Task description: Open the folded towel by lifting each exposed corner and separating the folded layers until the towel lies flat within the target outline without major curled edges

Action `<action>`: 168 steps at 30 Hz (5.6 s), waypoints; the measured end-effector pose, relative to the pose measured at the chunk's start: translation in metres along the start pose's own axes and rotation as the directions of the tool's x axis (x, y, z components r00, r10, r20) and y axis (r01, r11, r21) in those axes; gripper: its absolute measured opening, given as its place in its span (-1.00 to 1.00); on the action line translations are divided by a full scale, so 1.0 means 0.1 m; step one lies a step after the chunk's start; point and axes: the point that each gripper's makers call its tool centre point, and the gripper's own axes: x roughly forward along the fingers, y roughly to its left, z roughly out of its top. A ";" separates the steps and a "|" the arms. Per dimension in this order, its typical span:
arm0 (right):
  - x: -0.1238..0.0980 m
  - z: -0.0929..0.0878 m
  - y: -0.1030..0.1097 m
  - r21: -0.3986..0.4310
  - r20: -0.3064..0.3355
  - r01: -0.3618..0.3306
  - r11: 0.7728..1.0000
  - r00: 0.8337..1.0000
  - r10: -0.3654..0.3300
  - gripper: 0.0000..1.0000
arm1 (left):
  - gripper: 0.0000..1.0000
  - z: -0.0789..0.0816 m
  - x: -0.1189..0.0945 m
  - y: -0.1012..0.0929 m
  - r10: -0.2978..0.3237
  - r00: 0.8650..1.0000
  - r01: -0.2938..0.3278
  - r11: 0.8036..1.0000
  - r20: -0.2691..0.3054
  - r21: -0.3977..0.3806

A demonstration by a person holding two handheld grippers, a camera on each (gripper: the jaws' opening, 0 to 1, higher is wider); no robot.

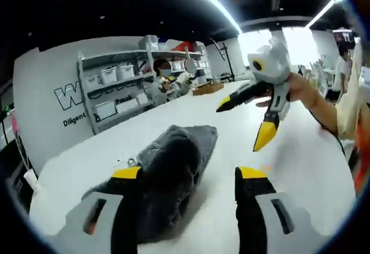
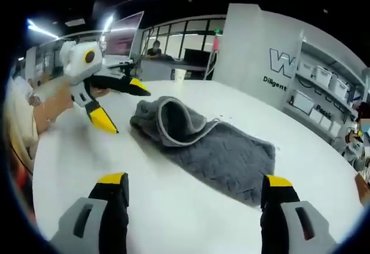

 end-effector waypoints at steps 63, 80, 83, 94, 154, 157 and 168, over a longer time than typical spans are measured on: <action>0.61 0.82 0.31 -0.131 0.034 -0.116 0.985 0.992 0.121 0.38 | 0.99 -0.37 -0.58 0.64 0.172 0.983 -0.181 0.964 -0.064 -0.196; 0.75 0.75 0.52 -0.155 0.041 -0.170 0.973 0.983 0.178 -1.00 | 0.99 -0.27 -0.70 0.73 0.181 0.983 -0.183 0.959 -0.028 -0.217; 0.69 0.76 0.62 -0.175 0.037 -0.183 0.967 0.981 0.193 -1.00 | 0.99 -0.25 -0.72 0.74 0.187 0.982 -0.186 0.958 -0.019 -0.219; 0.40 0.73 1.09 -0.377 -0.022 -0.191 0.906 0.980 0.198 -1.00 | 0.99 -0.30 -0.80 0.89 0.233 0.972 -0.230 0.941 -0.016 -0.248; -0.04 0.40 0.98 -0.256 -0.038 -0.217 0.942 0.976 0.215 -0.22 | 0.99 -0.46 -0.80 0.78 0.138 0.987 -0.154 0.953 -0.079 -0.260; -0.07 0.45 0.66 -0.215 -0.024 -0.149 0.965 0.989 0.147 -0.13 | 0.99 -0.48 -0.83 0.77 0.123 0.988 -0.142 0.962 -0.093 -0.234; 0.10 0.50 -0.91 -0.195 -0.119 0.185 0.963 0.970 -0.210 0.07 | 0.99 -0.64 -0.83 0.52 0.013 0.979 -0.033 0.994 -0.201 -0.100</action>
